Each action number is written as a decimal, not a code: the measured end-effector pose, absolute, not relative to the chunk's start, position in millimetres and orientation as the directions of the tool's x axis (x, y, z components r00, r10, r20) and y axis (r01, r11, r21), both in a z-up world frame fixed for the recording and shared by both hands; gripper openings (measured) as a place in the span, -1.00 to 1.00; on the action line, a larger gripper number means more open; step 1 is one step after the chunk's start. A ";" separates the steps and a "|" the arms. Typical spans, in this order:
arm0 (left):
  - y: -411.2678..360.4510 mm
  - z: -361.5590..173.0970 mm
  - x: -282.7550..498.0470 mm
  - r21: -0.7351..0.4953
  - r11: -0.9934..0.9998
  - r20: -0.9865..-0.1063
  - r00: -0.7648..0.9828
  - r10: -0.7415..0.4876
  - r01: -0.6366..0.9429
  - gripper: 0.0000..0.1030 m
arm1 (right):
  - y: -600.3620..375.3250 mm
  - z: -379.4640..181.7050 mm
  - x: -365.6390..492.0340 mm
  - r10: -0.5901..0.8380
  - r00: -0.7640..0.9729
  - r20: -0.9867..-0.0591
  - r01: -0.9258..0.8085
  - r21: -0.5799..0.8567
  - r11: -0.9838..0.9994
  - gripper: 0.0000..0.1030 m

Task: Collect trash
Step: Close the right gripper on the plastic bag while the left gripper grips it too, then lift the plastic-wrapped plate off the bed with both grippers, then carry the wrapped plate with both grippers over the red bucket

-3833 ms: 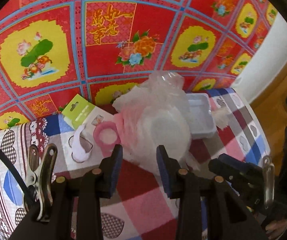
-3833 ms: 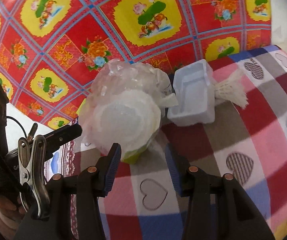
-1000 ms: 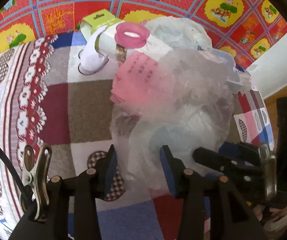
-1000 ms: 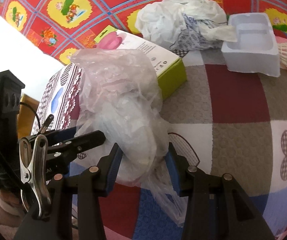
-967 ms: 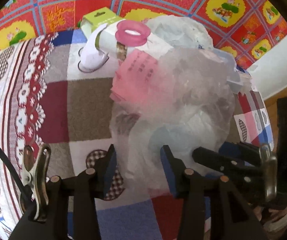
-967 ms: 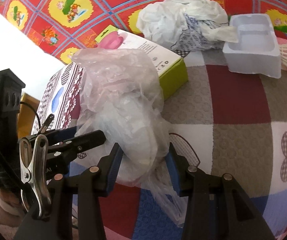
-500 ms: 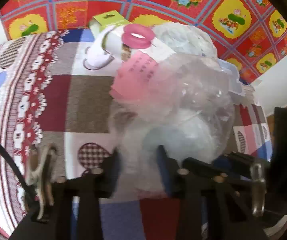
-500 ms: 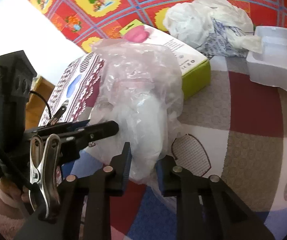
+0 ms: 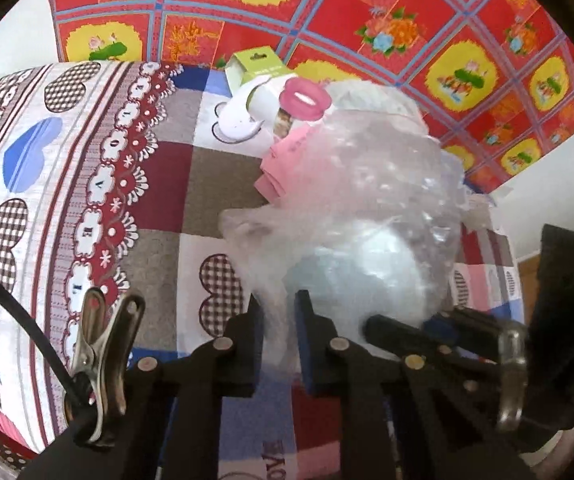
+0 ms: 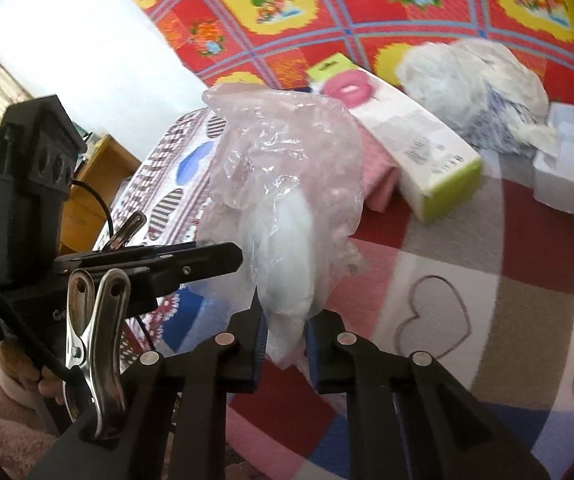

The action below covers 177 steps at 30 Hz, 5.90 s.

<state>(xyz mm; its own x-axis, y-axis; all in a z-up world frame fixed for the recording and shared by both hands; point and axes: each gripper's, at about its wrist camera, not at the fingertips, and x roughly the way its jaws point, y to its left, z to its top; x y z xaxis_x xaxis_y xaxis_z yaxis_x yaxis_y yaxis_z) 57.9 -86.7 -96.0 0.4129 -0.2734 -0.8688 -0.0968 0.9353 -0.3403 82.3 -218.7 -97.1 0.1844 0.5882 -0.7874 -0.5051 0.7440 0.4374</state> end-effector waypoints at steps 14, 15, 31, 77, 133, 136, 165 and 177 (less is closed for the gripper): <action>-24.9 -61.4 5.0 -0.317 0.945 -0.837 0.493 -0.239 -0.080 -0.75 | -150.6 -42.9 45.7 0.615 0.228 -0.755 -0.535 0.430 0.727 -0.79; -19.7 -59.3 0.5 -0.316 0.945 -0.834 0.499 -0.236 -0.081 -0.75 | -144.5 -43.9 42.8 0.615 0.229 -0.755 -0.534 0.430 0.728 -0.79; 12.4 -84.1 -19.0 -0.287 0.957 -0.873 0.423 -0.241 -0.048 -0.20 | -150.2 -82.7 17.7 0.458 0.251 -0.852 -0.352 0.360 0.864 -0.55; 52.5 -93.6 -36.1 -0.483 0.869 -0.784 0.496 -0.372 -0.111 -0.74 | -78.3 -63.4 22.3 0.624 0.180 -0.760 -0.480 0.486 0.730 -0.64; 486.1 -106.3 -107.3 -0.385 0.734 -0.828 0.560 -0.008 -0.559 -0.75 | 396.4 -100.7 25.7 0.631 -0.134 -0.764 -0.774 0.478 0.415 -0.67; 500.1 -116.8 -102.5 -0.387 0.739 -0.836 0.547 -0.030 -0.551 -0.75 | 407.4 -111.6 28.8 0.612 -0.124 -0.781 -0.762 0.470 0.444 -0.67; 556.1 -190.3 -56.2 -0.322 0.762 -0.906 0.416 -0.076 -0.563 -0.58 | 474.1 -202.8 68.6 0.414 -0.116 -0.903 -0.698 0.370 0.613 -0.52; 560.6 -193.0 -62.9 -0.279 0.768 -0.924 0.380 -0.051 -0.576 -0.28 | 471.5 -198.0 66.4 0.407 -0.088 -0.909 -0.683 0.353 0.640 -0.46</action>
<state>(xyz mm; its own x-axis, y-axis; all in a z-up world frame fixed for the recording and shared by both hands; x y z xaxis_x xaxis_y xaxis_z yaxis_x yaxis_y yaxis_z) -62.9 560.6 -193.0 0.3798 -0.0506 -0.9237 -0.5764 0.7680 -0.2791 66.4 471.5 -198.0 -0.0882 0.4071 -0.9091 -0.6829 0.6397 0.3527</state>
